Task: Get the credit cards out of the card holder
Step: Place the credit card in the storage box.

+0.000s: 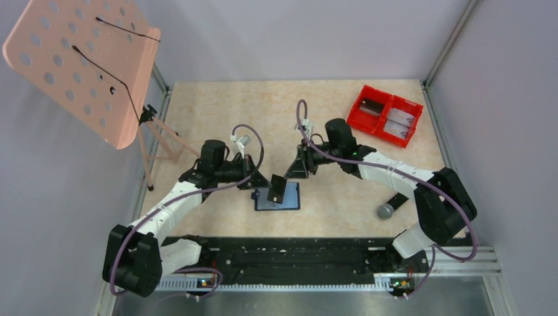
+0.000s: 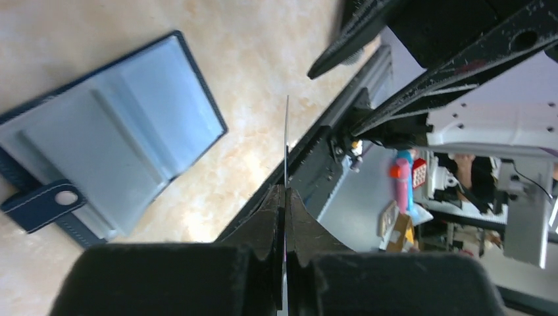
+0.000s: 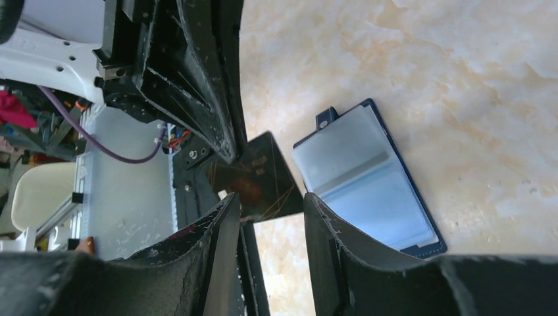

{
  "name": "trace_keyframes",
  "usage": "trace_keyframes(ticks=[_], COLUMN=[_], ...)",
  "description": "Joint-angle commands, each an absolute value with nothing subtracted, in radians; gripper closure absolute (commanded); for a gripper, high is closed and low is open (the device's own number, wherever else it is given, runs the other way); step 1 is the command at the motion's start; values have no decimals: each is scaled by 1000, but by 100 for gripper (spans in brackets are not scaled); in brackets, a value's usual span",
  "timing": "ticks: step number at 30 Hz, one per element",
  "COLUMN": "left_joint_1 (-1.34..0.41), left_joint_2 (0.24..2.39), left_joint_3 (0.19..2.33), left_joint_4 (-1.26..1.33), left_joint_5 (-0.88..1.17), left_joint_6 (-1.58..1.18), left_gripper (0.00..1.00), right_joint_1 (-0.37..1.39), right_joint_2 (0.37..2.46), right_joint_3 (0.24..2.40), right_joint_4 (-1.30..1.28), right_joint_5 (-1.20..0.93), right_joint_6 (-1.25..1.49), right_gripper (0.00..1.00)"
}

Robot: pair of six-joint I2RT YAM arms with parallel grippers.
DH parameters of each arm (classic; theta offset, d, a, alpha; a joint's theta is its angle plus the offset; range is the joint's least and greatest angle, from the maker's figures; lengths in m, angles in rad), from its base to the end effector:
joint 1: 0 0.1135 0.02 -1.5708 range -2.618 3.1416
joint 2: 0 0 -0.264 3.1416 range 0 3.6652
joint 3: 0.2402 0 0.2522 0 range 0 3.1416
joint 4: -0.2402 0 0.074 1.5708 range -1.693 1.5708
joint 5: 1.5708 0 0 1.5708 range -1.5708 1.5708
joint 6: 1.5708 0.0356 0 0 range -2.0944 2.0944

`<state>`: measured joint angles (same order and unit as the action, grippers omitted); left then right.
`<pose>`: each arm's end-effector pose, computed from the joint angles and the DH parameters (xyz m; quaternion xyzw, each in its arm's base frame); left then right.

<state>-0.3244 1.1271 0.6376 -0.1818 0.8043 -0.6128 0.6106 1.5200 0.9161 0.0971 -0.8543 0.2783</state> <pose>0.2083 -0.0971 0.2283 0.0493 0.8446 -0.4952 0.1977 0.2529 0.2097 0.2402 -0.3370 0.7388 0.5208 0.2633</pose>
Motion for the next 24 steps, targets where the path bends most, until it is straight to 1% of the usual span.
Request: trace_keyframes(ticks=[1, 6, 11, 15, 18, 22, 23, 24], left_joint_1=[-324, -325, -325, -324, -324, -324, -324, -323], left_joint_2=[1129, 1145, 1146, 1156, 1162, 1169, 1170, 1169], left_joint_3=[683, 681, 680, 684, 689, 699, 704, 709], left_joint_4=[-114, -110, -106, -104, -104, -122, -137, -158], left_joint_5=[958, 992, 996, 1001, 1002, 987, 971, 949], left_joint_6=[-626, -633, -633, -632, -630, -623, -617, -606], left_gripper=[100, 100, 100, 100, 100, 100, 99, 93], right_joint_1=[611, 611, 624, 626, 626, 625, 626, 626], right_joint_2=[1550, 1639, 1666, 1672, 1680, 1682, 1681, 1677], right_joint_3=[1011, 1084, 1101, 1098, 1097, 1095, 1092, 1088], right_joint_4=[42, -8, -67, -72, -69, -55, -44, -30], right_joint_5=[-955, -1101, -1127, -1128, -1150, -1157, -1157, -1148], right_joint_6=[196, 187, 149, 147, 149, 163, 173, 189], right_gripper=[58, 56, 60, 71, 75, 100, 100, 100])
